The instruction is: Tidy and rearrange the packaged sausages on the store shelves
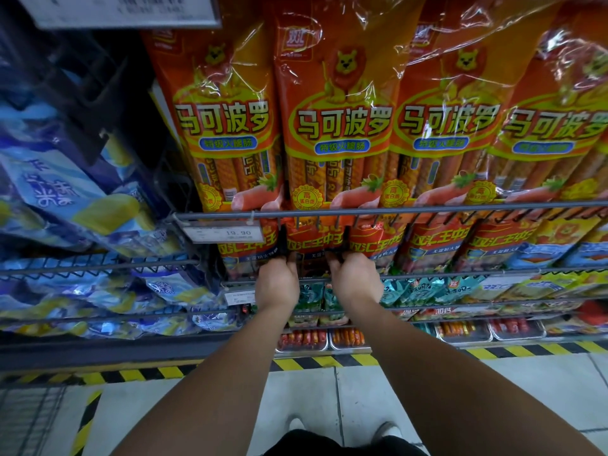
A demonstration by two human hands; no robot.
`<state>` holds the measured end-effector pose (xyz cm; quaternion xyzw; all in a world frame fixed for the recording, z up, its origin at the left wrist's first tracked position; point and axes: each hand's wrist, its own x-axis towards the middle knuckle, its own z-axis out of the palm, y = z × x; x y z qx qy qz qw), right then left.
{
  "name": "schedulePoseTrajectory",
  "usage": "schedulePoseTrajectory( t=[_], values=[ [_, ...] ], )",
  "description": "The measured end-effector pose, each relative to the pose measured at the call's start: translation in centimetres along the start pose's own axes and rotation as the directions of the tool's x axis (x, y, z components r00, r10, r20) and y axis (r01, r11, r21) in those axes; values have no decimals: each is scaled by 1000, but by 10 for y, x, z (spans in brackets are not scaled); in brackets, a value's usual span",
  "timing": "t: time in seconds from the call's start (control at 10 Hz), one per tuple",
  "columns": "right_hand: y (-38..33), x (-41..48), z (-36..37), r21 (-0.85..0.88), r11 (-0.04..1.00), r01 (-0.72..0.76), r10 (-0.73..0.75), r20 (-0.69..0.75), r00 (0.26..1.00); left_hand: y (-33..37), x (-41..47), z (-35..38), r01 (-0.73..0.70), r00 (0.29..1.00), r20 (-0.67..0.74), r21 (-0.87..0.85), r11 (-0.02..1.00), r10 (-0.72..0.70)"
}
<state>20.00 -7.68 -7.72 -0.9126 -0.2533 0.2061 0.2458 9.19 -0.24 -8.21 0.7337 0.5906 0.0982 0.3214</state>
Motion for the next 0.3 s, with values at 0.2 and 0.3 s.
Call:
schedulePoseTrajectory(
  t=[0.2,0.3],
  values=[
    [-11,-3,-22,-201,980,-7,12,23,1000,4,-2,-17,-29,999,40,37,999,28],
    [-9,-9,-32,-208,977,41,-32,46,998,8,-8,-30,-58,998,26,29,998,57]
  ],
)
